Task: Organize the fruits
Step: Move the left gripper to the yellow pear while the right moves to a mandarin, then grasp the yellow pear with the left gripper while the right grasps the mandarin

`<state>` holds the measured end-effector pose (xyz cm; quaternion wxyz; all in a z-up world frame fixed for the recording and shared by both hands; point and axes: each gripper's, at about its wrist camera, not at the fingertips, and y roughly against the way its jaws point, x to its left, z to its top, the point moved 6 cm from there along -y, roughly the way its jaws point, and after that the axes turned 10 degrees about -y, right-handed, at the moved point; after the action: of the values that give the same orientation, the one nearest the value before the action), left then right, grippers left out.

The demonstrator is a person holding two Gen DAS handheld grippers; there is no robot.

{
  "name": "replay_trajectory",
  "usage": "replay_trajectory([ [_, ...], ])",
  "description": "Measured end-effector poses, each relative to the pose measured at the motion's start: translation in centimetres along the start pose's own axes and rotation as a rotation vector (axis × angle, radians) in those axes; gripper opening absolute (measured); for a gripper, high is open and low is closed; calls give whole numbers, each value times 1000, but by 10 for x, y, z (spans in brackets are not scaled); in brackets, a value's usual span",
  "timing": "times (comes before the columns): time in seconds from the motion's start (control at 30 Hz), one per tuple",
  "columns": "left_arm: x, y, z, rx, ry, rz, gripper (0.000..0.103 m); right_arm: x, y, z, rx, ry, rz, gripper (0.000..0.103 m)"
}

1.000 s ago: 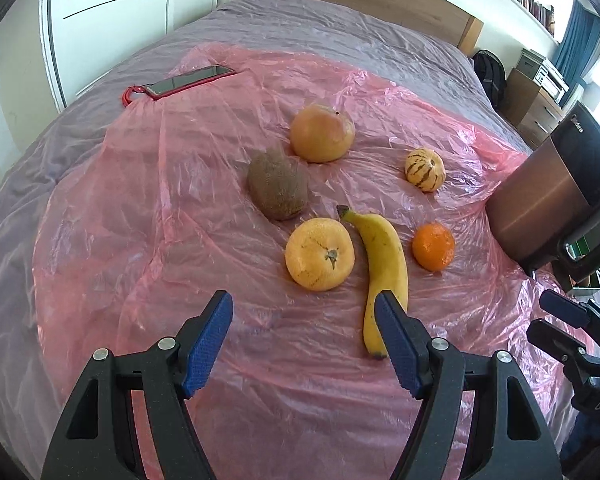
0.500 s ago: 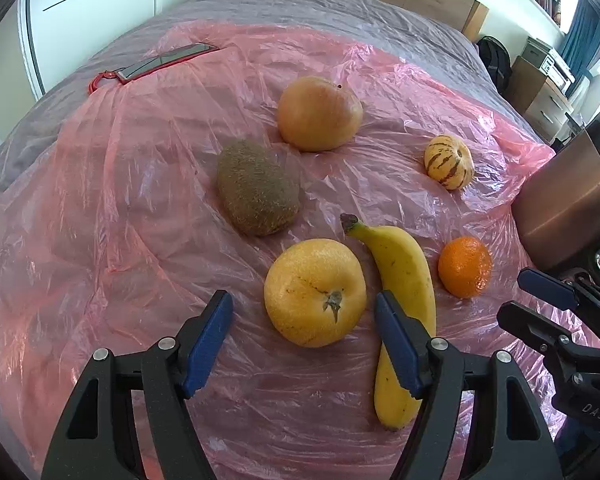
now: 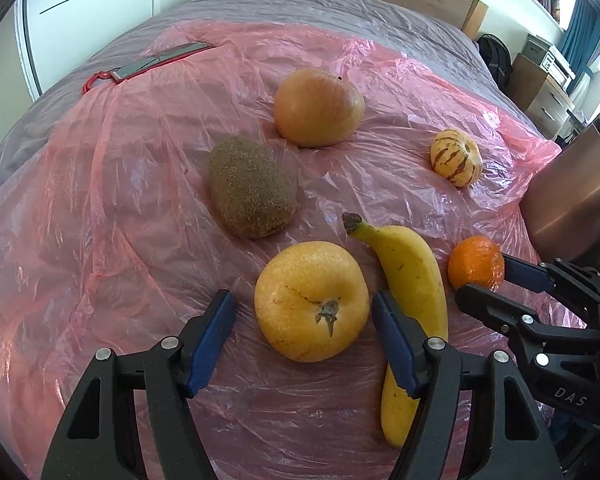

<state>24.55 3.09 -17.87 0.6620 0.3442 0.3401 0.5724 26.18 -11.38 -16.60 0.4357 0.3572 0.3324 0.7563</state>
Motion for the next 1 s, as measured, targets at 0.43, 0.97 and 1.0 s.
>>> replay_trajectory([
  [0.43,1,-7,0,-2,-6,29,48,1,-17,3,5,10,-16,26],
  [0.97,-2,13,1,-52,-21,25,45,-1,2,3,-34,-23,10,19],
  [1.0,-2,16,1,-56,-21,25,45,0,6,3,-39,-21,13,19],
])
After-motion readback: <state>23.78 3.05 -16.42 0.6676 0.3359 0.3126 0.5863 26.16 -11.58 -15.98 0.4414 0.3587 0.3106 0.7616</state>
